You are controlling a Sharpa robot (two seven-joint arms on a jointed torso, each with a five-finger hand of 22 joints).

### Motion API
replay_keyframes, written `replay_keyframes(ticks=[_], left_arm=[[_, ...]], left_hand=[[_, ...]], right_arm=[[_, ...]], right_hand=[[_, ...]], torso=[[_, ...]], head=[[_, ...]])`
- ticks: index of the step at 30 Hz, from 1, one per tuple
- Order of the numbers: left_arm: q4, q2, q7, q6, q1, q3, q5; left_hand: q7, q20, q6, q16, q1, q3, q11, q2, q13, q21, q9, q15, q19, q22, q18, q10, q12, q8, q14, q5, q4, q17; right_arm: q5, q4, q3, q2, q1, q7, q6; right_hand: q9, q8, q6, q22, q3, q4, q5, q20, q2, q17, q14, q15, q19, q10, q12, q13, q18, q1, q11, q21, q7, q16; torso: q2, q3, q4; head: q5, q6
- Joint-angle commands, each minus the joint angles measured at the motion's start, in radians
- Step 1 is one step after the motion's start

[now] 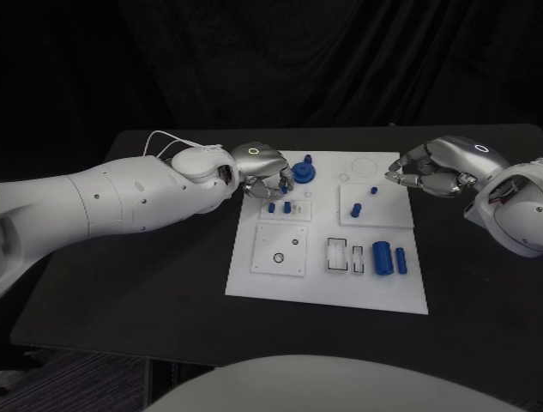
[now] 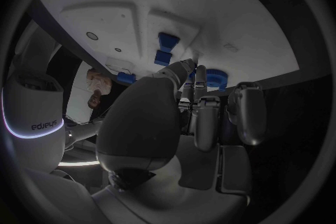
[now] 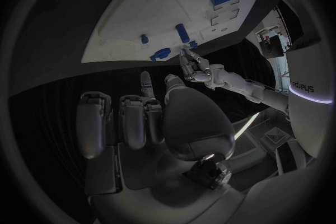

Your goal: Assemble the parts on the task board

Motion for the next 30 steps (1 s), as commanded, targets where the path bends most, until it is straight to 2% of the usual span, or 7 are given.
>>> replay_keyframes(ticks=[1,6,12,30], left_arm=[[-0.004,0.005,-0.005,0.019,-0.004,0.001,-0.006],[-0.012,0.009,-0.01,0.028,-0.006,0.001,-0.006],[-0.018,0.012,-0.017,0.029,-0.008,0.001,-0.006],[-0.026,0.02,-0.027,0.041,-0.01,0.001,-0.006]], left_hand=[[0.005,0.0,0.005,-0.007,0.001,0.003,0.0,0.006,-0.001,-0.007,0.001,-0.002,-0.008,0.182,0.008,0.006,-0.003,-0.002,0.023,-0.003,-0.004,0.093],[0.005,0.0,0.004,-0.008,0.001,0.003,0.0,0.006,-0.001,-0.008,0.001,-0.002,-0.009,0.181,0.008,0.006,-0.004,-0.002,0.022,-0.003,-0.005,0.092],[0.006,0.001,0.003,-0.011,0.001,0.003,0.001,0.007,-0.002,-0.01,0.001,-0.002,-0.01,0.181,0.008,0.005,-0.007,-0.004,0.019,-0.003,-0.005,0.085],[0.007,0.002,-0.003,-0.02,0.005,0.009,0.003,0.011,-0.009,-0.021,0.001,0.0,-0.017,0.178,0.01,0.002,-0.022,-0.009,0.009,-0.002,-0.01,0.068]], right_arm=[[-0.005,0.0,0.001,0.0,-0.002,-0.021,0.004],[-0.005,0.001,0.001,0.0,-0.003,-0.021,0.007],[-0.005,0.0,0.001,0.0,-0.003,-0.021,0.009],[-0.005,0.0,0.001,0.002,-0.003,-0.025,0.018]], right_hand=[[-0.001,-0.005,0.004,0.231,0.004,0.0,0.005,0.004,0.001,0.103,0.075,0.007,0.064,0.106,-0.003,0.261,0.0,0.008,0.006,-0.006,0.001,-0.003],[-0.001,-0.005,0.004,0.231,0.004,0.0,0.005,0.004,0.001,0.103,0.075,0.007,0.064,0.106,-0.003,0.261,0.0,0.008,0.006,-0.006,0.001,-0.003],[-0.002,-0.005,0.004,0.231,0.005,0.0,0.005,0.004,0.001,0.103,0.075,0.007,0.064,0.106,-0.003,0.261,0.0,0.01,0.006,-0.007,0.001,-0.003],[-0.002,-0.005,0.004,0.231,0.005,0.0,0.005,0.004,0.002,0.101,0.075,0.007,0.064,0.106,-0.003,0.261,0.0,0.011,0.006,-0.007,0.001,-0.004]], torso=[[0.0,0.0007,-0.0006],[0.001,-0.0002,0.0001],[0.0,0.0007,0.0006],[0.0,0.0,0.0003]], head=[[0.002,0.0],[0.001,0.0],[-0.001,0.0],[0.002,0.0]])
